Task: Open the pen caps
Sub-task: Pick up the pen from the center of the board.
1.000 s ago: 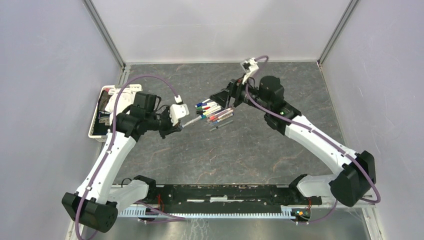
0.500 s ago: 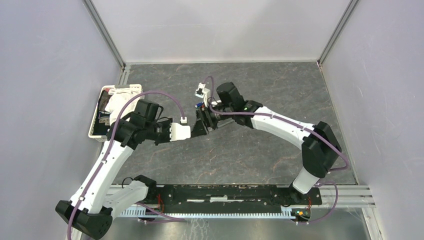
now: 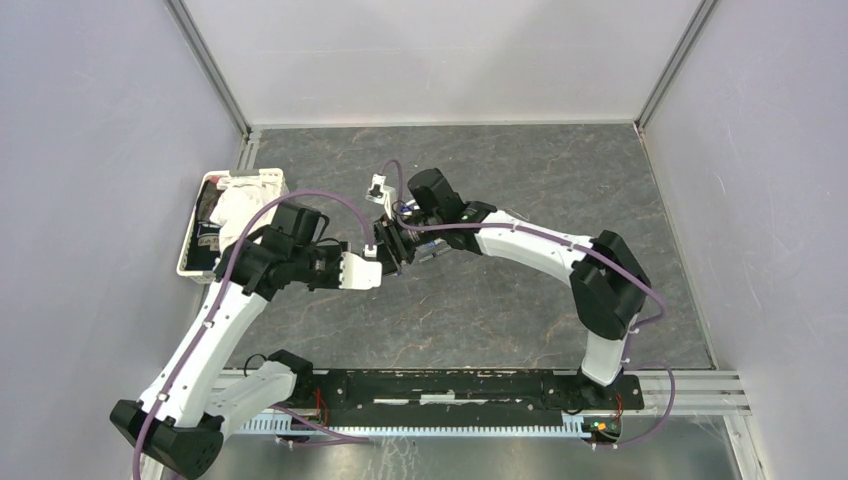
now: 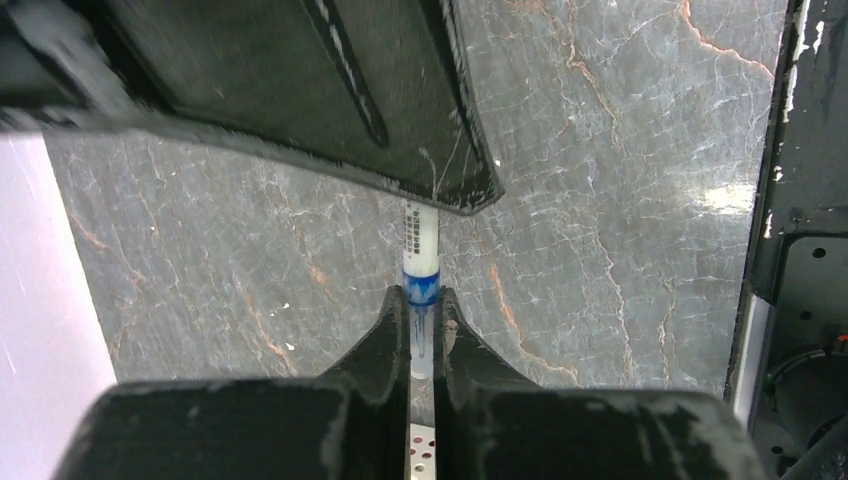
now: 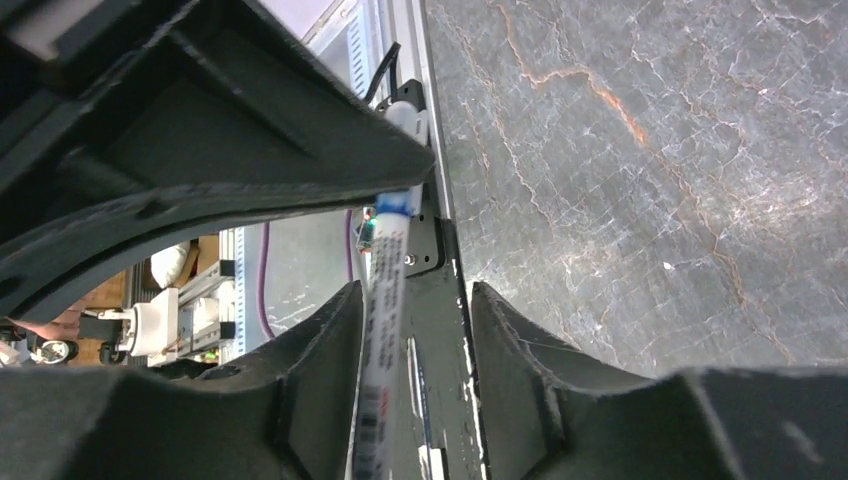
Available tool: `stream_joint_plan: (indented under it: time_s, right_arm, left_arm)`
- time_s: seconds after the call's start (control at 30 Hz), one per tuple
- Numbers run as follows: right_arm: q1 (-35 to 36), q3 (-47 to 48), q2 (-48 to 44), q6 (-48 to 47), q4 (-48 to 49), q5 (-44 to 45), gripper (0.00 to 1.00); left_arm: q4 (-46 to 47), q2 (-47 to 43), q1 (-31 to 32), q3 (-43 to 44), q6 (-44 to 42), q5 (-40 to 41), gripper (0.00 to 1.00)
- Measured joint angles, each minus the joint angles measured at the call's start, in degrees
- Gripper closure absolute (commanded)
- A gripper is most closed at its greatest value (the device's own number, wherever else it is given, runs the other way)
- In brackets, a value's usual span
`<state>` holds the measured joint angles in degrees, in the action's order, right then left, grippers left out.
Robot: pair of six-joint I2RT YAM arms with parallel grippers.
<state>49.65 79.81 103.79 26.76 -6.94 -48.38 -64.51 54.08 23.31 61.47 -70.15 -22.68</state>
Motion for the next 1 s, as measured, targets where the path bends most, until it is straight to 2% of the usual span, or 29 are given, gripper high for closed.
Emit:
stream_joint_plan:
  time_s: [0.03,0.23,0.27,0.3,0.33,0.4,0.43,0.47,0.73,1.0]
  right_arm:
    - [0.15,0.42,0.76,0.17,-0.02,-0.13,0.66]
    - [0.76,1.79,2.62,1.46,0.48,-1.57,0.96]
    - [0.76,1.79,2.69,1.77,0.42,-1.66,1.00]
    - [0.76,1.79,2.73,1.77,0.42,-1.75,1.00]
    - [0.74,1.77,2.75,1.75,0.39,-1.70,1.00]
    - [0.63,1.62,2.73,1.01,0.42,-1.73,1.00]
    - [0.55,1.51,2.69,0.55,0.39,-1.70,1.00]
    - [0.46,1.09,2.56,-0.24,0.59,-1.49,1.00]
    - [-2.54,-7.61,-3.04,-5.81,0.50,-0.61,1.00]
    - [-8.13,-11.28,-8.20,-11.26,0.37,-1.51,1.00]
  left_arm:
    - [-0.09,0.04,0.11,0.00,0.00,0.00,0.98]
    - [-1.01,0.31,0.33,0.00,0.02,1.22,0.98]
    - [-1.07,0.31,0.35,0.02,0.04,1.25,0.98]
    - [-1.01,0.44,0.35,0.04,0.09,1.25,0.93]
    - [-0.96,0.79,0.35,0.22,0.26,1.22,0.77]
    - [-0.98,2.03,0.35,0.92,1.40,1.22,0.22]
    - [-0.87,2.75,0.35,1.31,2.12,1.18,0.05]
    - [-0.72,3.78,0.37,1.90,3.08,0.96,0.01]
    - [1.77,8.46,0.07,4.98,12.61,-0.74,0.00]
    - [2.58,12.94,-4.87,7.50,21.29,-10.93,0.00]
